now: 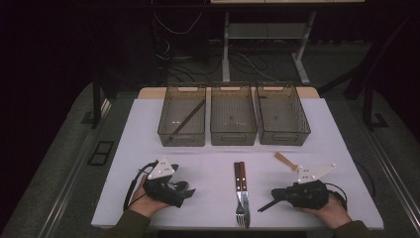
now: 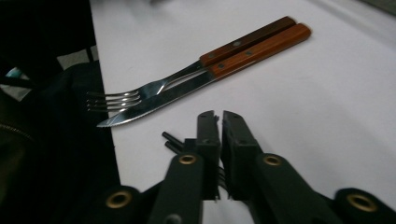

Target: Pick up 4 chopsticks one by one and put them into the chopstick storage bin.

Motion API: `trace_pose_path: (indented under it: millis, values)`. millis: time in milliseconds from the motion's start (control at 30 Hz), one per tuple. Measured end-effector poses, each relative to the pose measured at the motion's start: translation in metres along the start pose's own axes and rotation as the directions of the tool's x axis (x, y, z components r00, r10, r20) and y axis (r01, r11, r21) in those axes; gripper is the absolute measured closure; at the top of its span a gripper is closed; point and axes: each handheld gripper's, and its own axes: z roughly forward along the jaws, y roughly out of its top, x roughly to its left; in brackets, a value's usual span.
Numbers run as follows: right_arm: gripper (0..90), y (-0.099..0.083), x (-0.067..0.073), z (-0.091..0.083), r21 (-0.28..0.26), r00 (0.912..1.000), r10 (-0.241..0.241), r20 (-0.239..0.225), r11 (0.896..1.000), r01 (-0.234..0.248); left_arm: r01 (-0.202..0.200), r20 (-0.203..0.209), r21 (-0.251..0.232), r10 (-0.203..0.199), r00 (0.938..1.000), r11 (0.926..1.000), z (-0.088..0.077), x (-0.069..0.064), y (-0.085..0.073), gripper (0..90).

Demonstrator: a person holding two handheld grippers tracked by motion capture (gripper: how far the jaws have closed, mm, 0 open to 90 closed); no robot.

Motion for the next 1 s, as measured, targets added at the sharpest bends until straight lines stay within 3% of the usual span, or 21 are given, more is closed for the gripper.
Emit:
trace_pose_path:
  millis: [200,500,833,1000]
  values:
    - [89.9,-0.001,0.005,0.009,0.055,0.9987,-0.030,-0.042,0.998,0.033,0.001,0.003,0.000,-0.001,1.0000,1.0000,0.000,0.000,0.000,0.0]
    - [89.9,-0.001,0.015,0.024,0.141,0.9940,-0.073,-0.081,0.986,0.084,0.001,0.005,0.002,-0.001,1.0000,1.0000,0.000,0.000,0.000,0.0]
    - [89.9,0.000,0.018,0.031,0.175,0.9917,-0.103,-0.078,0.978,0.115,0.007,0.003,0.004,-0.007,1.0000,1.0000,0.000,0.000,0.000,0.0]
    - [89.9,0.001,0.018,0.033,0.172,0.9924,-0.101,-0.070,0.979,0.112,0.008,0.003,0.006,-0.008,1.0000,1.0000,0.001,0.000,0.000,0.0]
